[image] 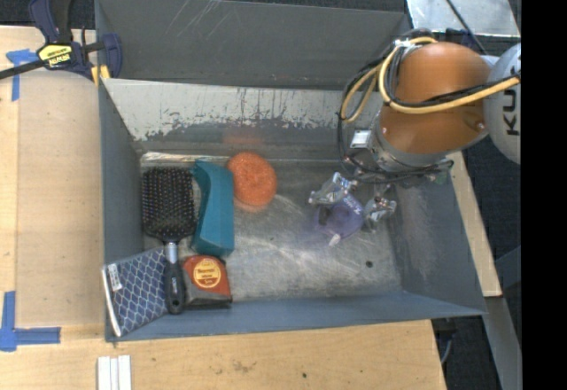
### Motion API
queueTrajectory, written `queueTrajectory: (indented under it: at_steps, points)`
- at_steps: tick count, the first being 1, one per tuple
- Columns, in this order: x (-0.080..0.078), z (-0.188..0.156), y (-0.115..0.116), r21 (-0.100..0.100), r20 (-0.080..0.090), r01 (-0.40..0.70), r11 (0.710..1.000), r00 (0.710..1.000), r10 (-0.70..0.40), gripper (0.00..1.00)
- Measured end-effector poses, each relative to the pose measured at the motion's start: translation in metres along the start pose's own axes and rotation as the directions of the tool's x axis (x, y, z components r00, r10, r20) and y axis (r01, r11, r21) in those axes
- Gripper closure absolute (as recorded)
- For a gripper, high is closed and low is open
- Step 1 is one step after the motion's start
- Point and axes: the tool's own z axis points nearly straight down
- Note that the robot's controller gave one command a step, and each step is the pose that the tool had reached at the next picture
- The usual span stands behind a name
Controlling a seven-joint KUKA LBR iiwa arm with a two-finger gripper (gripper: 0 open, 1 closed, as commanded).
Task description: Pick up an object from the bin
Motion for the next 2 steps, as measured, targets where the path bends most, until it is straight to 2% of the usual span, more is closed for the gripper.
queueTrajectory:
  at_steps: [1, 2]
  points:
    - [0.003, -0.041, 0.009, -0.008, -0.003, 0.009, 1.0, 1.0, -0.009, 1.0]
    - [-0.003, -0.078, 0.003, 0.001, 0.0, 0.004, 1.0, 1.0, -0.004, 1.0]
